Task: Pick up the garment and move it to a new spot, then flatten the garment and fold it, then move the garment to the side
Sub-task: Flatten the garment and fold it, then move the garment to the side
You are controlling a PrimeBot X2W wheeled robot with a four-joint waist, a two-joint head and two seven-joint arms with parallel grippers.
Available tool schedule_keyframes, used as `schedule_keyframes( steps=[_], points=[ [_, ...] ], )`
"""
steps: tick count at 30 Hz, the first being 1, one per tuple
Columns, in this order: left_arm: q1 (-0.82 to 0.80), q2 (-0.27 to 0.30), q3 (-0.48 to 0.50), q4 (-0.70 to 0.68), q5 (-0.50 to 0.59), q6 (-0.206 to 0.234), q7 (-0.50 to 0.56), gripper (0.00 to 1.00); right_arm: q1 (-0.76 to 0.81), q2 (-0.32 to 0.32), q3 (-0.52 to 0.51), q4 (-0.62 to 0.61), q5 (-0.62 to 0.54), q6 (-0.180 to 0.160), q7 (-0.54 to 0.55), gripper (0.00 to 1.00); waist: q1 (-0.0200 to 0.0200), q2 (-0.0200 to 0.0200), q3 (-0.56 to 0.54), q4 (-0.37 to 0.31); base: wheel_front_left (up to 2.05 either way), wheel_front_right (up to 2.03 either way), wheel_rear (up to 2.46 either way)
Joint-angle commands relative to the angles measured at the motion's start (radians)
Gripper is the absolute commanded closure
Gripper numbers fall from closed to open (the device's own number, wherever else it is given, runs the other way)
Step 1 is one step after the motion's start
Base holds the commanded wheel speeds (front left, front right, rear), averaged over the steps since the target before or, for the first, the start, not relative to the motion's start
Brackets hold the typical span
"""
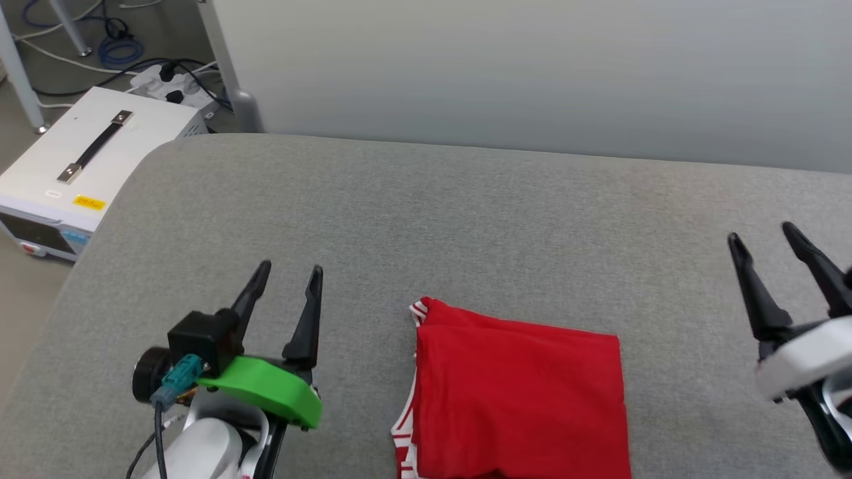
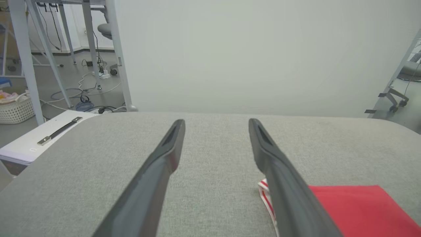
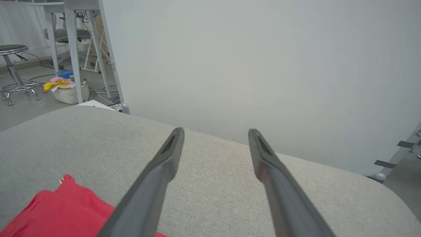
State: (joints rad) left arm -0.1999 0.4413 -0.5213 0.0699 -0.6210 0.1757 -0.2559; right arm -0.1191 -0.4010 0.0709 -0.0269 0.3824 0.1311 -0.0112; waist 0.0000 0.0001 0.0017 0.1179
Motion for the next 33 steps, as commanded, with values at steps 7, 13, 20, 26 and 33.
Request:
schedule_keyframes(
  steps=[7,13,20,26,33],
  points=[
    [0.086,-0.115,0.155,-0.08,0.139,-0.07,-0.006,0.0,0.152,0.102,-0.118,-0.101,-0.076,0.0,-0.145,0.0,0.0,-0.0001,0.019,-0.038,0.0,0.0,0.0],
    [0.137,-0.193,0.244,-0.073,0.228,-0.146,-0.006,0.0,0.229,0.223,-0.153,-0.163,-0.111,0.0,-0.223,0.0,0.0,-0.0001,0.031,-0.045,0.0,0.0,0.0],
    [0.171,-0.272,0.318,-0.036,0.306,-0.229,-0.006,0.0,0.274,0.301,-0.173,-0.146,-0.129,0.0,-0.245,0.0,0.0,-0.0001,0.03,-0.039,0.0,0.0,0.0],
    [0.175,-0.314,0.366,-0.018,0.356,-0.269,-0.006,0.0,0.279,0.318,-0.161,-0.129,-0.145,0.0,-0.25,0.0,0.0,-0.0001,0.032,-0.035,0.0,0.0,0.0],
    [0.169,-0.334,0.385,-0.018,0.417,-0.291,-0.006,0.0,0.277,0.314,-0.144,-0.098,-0.185,0.0,-0.25,0.0,0.0,-0.0001,0.037,-0.03,0.0,0.0,0.0]
  ],
)
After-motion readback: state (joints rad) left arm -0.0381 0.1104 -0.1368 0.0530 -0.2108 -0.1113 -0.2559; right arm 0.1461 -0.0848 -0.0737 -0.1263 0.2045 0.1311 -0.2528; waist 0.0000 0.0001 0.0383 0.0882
